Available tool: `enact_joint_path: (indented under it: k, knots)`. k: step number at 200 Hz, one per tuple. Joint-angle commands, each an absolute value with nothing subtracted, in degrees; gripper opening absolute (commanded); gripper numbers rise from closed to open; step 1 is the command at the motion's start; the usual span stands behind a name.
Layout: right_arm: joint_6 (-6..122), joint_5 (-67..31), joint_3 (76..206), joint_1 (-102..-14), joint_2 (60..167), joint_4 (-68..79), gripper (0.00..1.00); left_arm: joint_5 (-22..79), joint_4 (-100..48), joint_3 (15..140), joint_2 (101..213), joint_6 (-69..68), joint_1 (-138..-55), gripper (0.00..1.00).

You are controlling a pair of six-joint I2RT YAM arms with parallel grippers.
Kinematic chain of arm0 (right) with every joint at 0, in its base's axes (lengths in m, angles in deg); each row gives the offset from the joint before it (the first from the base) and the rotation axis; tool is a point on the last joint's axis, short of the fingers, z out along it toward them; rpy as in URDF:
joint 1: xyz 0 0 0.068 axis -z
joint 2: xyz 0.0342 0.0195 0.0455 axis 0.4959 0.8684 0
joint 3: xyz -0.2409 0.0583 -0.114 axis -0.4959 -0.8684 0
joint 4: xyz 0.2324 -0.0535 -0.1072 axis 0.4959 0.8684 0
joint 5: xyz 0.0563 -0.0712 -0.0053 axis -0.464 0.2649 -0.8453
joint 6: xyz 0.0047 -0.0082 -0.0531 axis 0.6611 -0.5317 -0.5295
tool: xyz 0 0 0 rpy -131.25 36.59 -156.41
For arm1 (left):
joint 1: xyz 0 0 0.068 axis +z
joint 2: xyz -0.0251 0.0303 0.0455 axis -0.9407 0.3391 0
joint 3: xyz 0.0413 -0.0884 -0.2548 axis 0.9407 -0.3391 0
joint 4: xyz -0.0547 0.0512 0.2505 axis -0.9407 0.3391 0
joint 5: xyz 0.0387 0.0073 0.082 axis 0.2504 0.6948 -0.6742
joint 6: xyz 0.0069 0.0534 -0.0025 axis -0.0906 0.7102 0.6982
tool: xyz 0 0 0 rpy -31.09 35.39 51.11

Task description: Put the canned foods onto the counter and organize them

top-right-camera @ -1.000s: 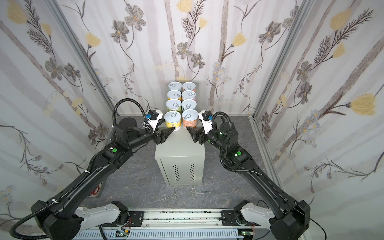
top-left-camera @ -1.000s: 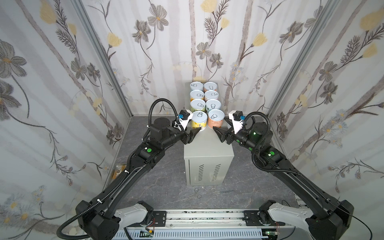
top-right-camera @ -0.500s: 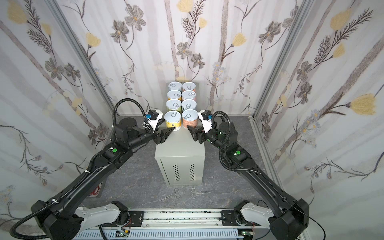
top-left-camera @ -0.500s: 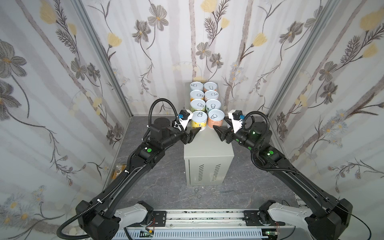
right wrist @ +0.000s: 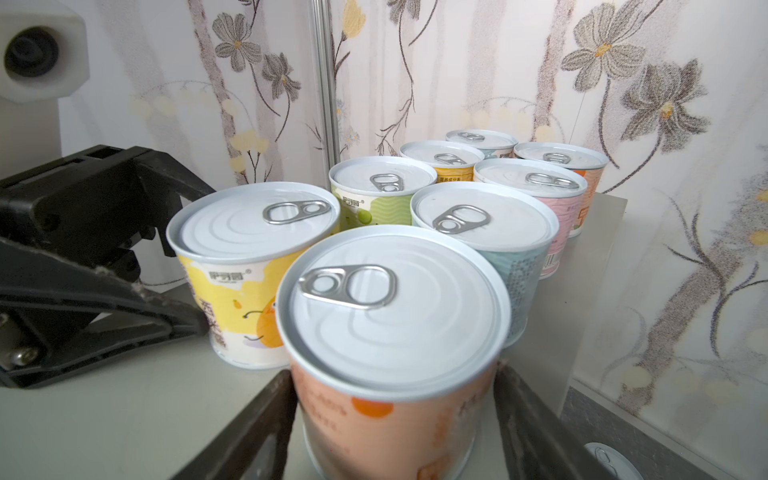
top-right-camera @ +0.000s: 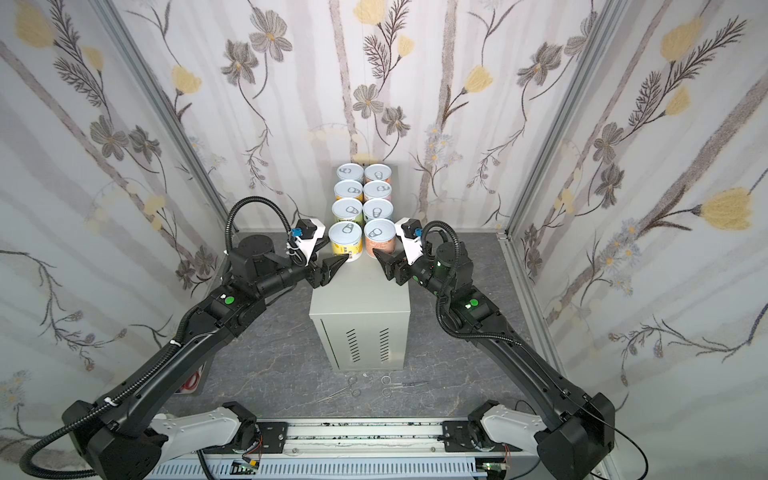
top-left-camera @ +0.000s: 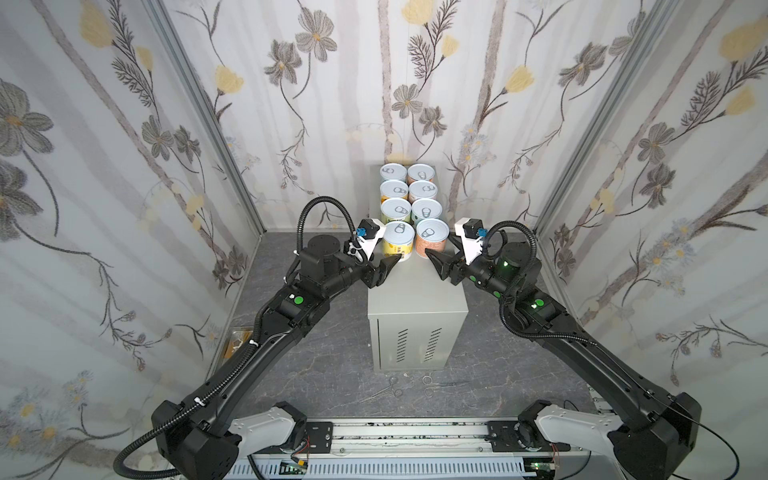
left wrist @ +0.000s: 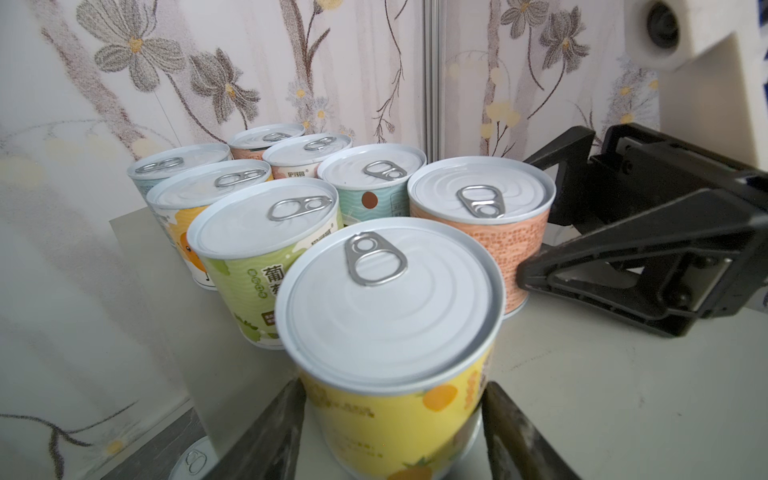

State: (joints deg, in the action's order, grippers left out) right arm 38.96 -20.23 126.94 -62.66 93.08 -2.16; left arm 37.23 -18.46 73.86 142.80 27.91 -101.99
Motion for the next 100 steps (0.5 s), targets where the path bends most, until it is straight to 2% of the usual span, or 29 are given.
enact_joint_path:
  k: [1,100]
  knots:
    - [38.2,-20.7,127.1,-62.7,93.5,-1.6,0.74,36.9,-20.2,74.6,143.1,27.8,-101.9,0.67]
    - [37.8,-21.2,126.7,-62.8,93.9,-1.8,0.72,36.6,-20.5,74.7,143.4,27.6,-101.9,0.67]
